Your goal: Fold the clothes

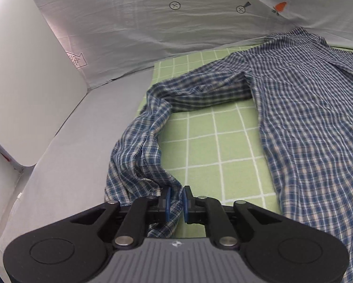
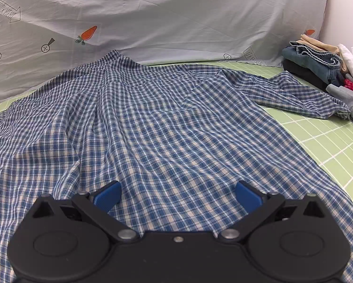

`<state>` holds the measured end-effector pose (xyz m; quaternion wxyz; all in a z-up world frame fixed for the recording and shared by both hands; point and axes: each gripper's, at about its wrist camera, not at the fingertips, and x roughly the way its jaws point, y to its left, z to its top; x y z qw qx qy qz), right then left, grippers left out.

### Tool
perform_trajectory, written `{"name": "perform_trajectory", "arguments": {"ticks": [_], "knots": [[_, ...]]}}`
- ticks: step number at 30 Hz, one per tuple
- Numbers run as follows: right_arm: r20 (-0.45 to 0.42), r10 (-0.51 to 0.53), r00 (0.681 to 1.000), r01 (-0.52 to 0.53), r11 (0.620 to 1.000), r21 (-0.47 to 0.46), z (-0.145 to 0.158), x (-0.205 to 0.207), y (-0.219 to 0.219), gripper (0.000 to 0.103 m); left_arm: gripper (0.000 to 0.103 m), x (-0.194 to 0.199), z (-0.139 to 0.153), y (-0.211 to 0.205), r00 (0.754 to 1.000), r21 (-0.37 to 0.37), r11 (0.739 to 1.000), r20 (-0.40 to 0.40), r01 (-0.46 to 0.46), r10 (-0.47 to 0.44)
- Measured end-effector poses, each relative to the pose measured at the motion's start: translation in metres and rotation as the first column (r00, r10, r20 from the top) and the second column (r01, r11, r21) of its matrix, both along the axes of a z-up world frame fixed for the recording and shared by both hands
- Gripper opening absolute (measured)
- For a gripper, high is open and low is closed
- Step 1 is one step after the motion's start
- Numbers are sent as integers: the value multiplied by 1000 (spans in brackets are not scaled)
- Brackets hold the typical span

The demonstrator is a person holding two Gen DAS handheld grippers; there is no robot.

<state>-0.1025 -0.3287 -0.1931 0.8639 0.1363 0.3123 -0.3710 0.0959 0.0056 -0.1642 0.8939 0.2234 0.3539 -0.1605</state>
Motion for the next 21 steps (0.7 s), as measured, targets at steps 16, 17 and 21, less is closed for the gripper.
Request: {"name": "perform_trajectory", "arguments": {"ticks": [16,17,21], "knots": [[0,2,1000,-2,1000,0,0,0,-1,103,62,20,53,80,941,-530,795,-304,-295,147],[0,2,1000,-2,1000,0,0,0,-1,103,62,22,52,84,926,-493,799,-320,-344,202],[0,-1,1000,1,1000,0,0,1,0,103,62,31,36,96,824,-298,785,-370,-543,429]]}}
